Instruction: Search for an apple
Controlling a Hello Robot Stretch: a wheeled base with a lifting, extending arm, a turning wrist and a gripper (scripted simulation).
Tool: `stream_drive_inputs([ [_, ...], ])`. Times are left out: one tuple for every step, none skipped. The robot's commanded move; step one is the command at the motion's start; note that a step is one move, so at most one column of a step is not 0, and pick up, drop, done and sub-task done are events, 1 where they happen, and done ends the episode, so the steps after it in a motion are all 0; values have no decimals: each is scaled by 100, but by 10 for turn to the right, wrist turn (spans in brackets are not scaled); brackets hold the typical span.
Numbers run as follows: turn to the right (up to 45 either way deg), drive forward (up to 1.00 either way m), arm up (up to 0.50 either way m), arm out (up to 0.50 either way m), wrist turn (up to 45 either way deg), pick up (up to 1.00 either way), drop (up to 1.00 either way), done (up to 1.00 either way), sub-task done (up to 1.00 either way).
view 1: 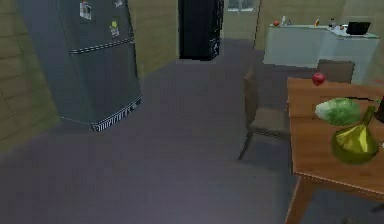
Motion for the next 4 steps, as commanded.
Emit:
stream_drive_inputs([
  [0,100,0,0,0,0,0,0,0],
  [0,65,0,0,0,0,0,0,0],
  [180,0,0,0,0,0,0,0,0],
  [0,80,0,0,0,0,0,0,0],
])
